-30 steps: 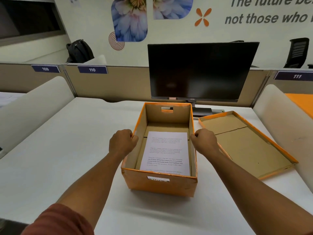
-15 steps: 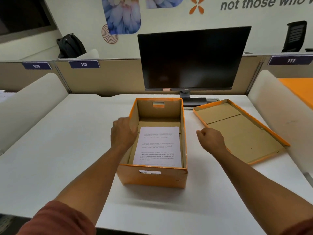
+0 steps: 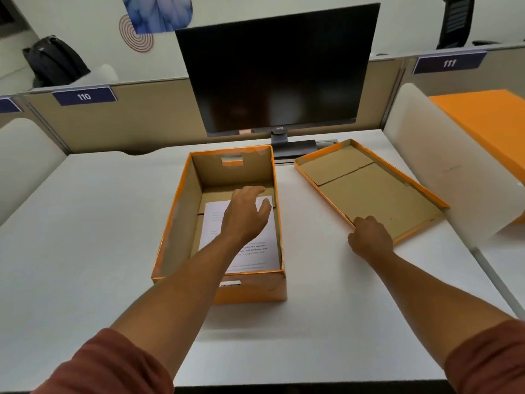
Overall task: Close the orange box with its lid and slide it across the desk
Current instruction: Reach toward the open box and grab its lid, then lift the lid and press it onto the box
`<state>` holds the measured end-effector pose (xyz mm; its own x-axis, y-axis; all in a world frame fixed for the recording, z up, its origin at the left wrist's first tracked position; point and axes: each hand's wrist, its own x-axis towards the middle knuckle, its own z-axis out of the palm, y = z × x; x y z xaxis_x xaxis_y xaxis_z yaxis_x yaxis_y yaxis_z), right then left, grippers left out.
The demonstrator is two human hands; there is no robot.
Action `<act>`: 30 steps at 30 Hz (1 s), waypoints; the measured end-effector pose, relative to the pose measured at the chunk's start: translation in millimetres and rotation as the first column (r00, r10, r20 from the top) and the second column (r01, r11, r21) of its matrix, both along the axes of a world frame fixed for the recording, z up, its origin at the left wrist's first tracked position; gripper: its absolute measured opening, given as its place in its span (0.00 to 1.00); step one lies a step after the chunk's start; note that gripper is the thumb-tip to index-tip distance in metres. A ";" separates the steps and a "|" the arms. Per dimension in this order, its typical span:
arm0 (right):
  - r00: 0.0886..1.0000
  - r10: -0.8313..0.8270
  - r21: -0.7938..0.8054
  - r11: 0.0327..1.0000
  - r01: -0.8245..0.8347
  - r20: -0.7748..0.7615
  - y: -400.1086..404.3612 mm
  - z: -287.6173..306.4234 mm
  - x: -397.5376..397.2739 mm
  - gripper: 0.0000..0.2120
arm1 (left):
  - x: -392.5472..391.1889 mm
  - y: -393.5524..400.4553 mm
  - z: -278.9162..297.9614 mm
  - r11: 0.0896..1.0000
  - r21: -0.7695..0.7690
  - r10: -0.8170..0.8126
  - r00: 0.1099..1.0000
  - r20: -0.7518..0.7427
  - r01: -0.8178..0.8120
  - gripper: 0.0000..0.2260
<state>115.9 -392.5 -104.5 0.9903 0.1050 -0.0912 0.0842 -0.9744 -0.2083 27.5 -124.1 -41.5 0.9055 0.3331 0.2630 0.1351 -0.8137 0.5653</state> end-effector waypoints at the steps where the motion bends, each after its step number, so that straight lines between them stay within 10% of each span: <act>1: 1.000 0.010 -0.004 1.000 -0.010 0.014 -0.7 -2.1 -2.5 0.11 | 0.9 -0.1 -0.9 1.000 0.001 0.003 1.000 -0.007 -0.003 0.17; 16: 0.803 -0.003 0.117 0.990 -0.083 0.596 21.9 69.0 -40.2 0.10 | -24.0 8.5 26.5 0.996 0.016 -0.085 0.994 0.068 0.084 0.17; 30: 0.573 -0.165 0.438 0.815 -0.379 0.803 72.9 207.1 -125.7 0.14 | -93.9 56.6 66.6 0.993 -0.116 0.004 0.984 0.176 0.017 0.17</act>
